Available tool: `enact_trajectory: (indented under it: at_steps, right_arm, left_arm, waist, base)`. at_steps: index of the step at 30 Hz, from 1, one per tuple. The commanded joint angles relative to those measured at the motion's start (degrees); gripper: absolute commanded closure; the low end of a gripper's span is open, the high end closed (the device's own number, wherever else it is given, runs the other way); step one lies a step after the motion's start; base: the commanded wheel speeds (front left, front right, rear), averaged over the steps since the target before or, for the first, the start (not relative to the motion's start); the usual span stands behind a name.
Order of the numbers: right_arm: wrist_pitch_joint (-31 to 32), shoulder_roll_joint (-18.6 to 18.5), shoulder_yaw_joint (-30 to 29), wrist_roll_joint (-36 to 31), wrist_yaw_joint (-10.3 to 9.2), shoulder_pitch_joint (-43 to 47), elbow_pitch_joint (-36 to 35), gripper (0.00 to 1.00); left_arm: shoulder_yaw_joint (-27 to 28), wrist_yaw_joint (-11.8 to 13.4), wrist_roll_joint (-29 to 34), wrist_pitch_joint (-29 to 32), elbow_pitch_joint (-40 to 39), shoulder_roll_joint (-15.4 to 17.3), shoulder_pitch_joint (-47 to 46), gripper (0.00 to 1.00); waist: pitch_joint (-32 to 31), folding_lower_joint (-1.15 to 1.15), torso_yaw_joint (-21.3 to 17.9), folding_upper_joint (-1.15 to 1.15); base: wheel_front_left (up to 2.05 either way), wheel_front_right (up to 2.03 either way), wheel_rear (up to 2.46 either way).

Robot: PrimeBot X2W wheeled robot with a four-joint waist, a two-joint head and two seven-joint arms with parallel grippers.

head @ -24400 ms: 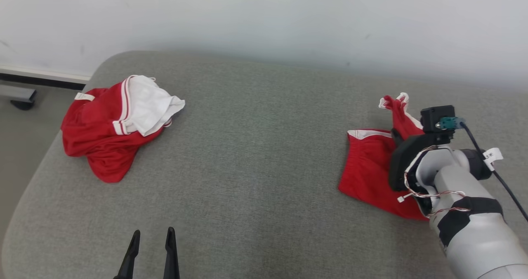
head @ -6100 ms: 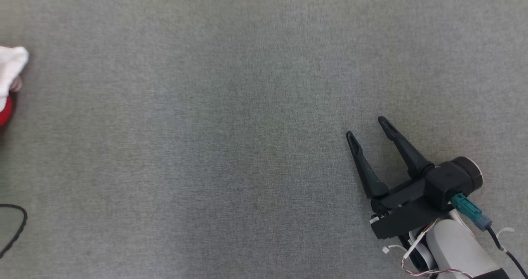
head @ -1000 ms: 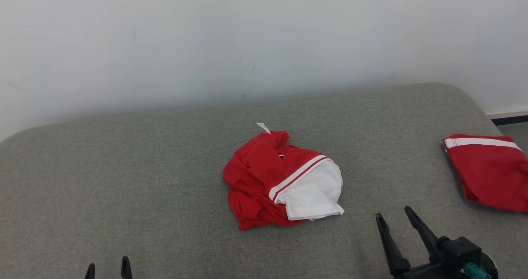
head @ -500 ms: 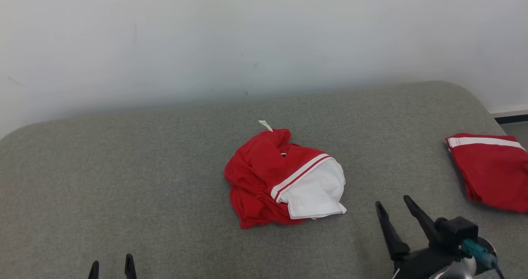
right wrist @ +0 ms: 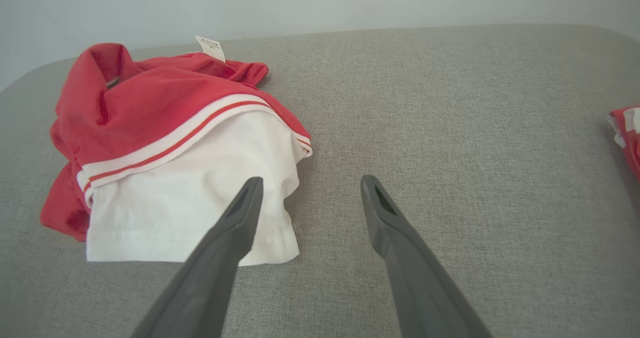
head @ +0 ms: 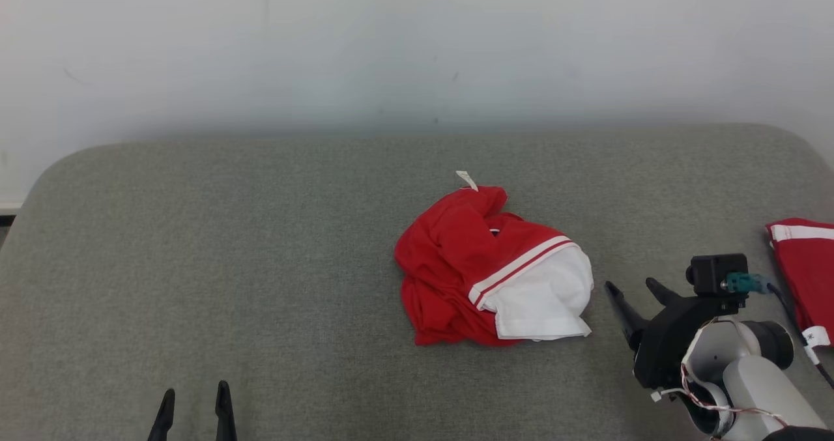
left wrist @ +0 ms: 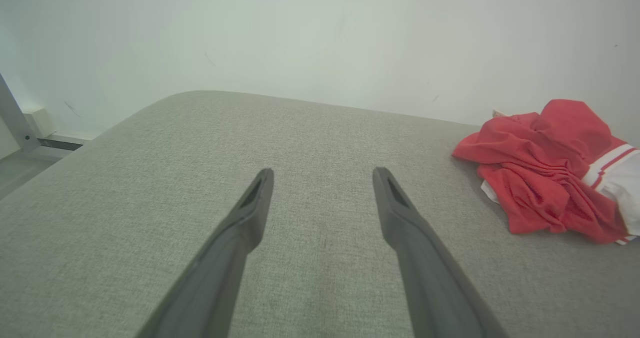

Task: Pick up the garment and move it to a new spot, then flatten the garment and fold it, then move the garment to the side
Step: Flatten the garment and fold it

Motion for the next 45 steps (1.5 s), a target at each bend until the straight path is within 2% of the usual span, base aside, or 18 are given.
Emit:
enact_trajectory:
  at_steps: [1,12,13,14,15,16,24,32,39,44,45]
  right_arm:
    - [0.81,-0.57,-0.1,-0.02,-0.15,-1.42,0.61,0.0]
    - [4.23,-2.12,1.69,1.75,-0.15,-7.58,6.39,0.0]
    - [4.21,-2.24,1.92,2.15,-0.15,-7.81,6.75,0.04]
    - [4.02,-2.39,2.16,2.26,-0.15,-8.01,7.07,0.37]
    - [3.86,-2.56,2.6,2.37,-0.15,-8.15,7.23,0.82]
    - [3.75,-2.69,2.98,2.56,-0.15,-8.25,7.43,1.0]
    - [0.59,-3.85,6.74,3.51,-0.15,-9.46,5.71,1.0]
    - [-1.2,-4.12,14.86,6.04,-0.15,-15.19,-4.3,1.0]
    - [1.3,-1.72,21.52,9.35,-0.15,-25.81,-7.23,1.0]
    - [0.32,1.78,22.19,11.63,-0.15,-33.6,-5.49,1.0]
    - [-1.25,3.45,21.64,12.0,-0.15,-36.43,-4.38,1.0]
  left_arm:
    - [-0.21,-0.13,0.61,-0.18,-0.61,-0.07,-0.89,0.0]
    - [-2.79,0.23,0.6,-0.18,-2.6,-0.07,-3.67,0.0]
    - [-3.04,0.31,0.53,-0.18,-2.67,-0.08,-3.79,0.0]
    - [-3.18,0.4,0.43,-0.18,-2.7,-0.08,-3.83,0.0]
    - [-3.33,0.46,0.34,-0.18,-2.7,-0.08,-3.82,0.0]
    - [-3.41,0.48,0.3,-0.18,-2.67,-0.07,-3.8,0.0]
    - [-3.23,1.03,0.15,-0.18,-2.27,-0.07,-2.52,0.0]
    - [-2.94,1.57,-0.56,-0.18,-2.05,-0.08,-0.72,0.0]
    - [-3.36,1.8,-1.02,-0.18,-2.12,-0.08,0.6,0.0]
    - [-3.33,1.58,-0.89,-0.18,-2.57,-0.08,1.12,0.0]
    - [-3.21,1.6,-0.92,-0.18,-2.65,-0.07,1.15,0.0]
  waist:
    - [2.4,-0.01,2.57,0.0]
    - [6.52,-0.01,6.76,0.0]
    - [6.7,-0.01,6.98,0.0]
    - [6.78,-0.01,7.12,0.0]
    - [6.84,-0.01,7.29,0.0]
    - [6.84,-0.01,7.4,0.0]
    - [5.14,-0.01,7.48,0.0]
    - [1.93,-0.01,6.55,0.0]
    - [-0.12,-0.01,6.47,0.0]
    - [-0.39,-0.01,6.91,0.0]
    - [-0.47,-0.01,7.17,0.0]
  base:
    - [0.0,0.0,0.0]
    - [0.0,0.0,0.0]
    - [0.0,0.0,0.0]
    - [0.0,0.0,0.0]
    - [0.0,0.0,0.0]
    - [0.0,0.0,0.0]
    - [0.0,0.0,0.0]
    - [0.0,0.0,0.0]
    - [0.0,0.0,0.0]
    - [0.0,0.0,0.0]
    - [0.0,0.0,0.0]
